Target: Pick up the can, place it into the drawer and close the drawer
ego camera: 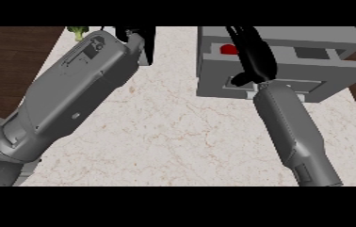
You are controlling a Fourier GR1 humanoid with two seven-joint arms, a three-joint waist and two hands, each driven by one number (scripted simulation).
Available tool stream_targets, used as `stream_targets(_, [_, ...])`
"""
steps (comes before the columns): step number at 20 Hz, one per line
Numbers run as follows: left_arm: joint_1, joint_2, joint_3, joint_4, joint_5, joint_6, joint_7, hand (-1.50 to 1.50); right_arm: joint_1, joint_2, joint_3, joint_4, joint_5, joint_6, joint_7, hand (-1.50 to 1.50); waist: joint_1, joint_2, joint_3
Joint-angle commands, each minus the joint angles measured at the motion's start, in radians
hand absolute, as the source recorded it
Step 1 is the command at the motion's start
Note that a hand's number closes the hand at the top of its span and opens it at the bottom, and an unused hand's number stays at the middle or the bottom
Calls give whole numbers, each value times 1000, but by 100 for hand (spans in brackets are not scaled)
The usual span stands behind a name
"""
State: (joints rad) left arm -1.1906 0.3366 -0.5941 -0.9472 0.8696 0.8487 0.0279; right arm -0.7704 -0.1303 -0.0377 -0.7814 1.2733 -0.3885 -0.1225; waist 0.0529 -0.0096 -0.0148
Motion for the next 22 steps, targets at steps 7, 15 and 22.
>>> stream_targets(7, [29,39,1,-96,-41,17,45,-150,-148,-3,-92,309,15,-220,0,-150,22,33,17])
stream_targets(15, [56,117,35,-151,-47,-38,85,-150,-315,-64,-147,455,16,-273,6,-150,34,37,17])
stream_targets(22, [56,109,35,-182,-69,-12,102,-150,-382,-102,-156,531,35,-303,19,-150,49,49,17])
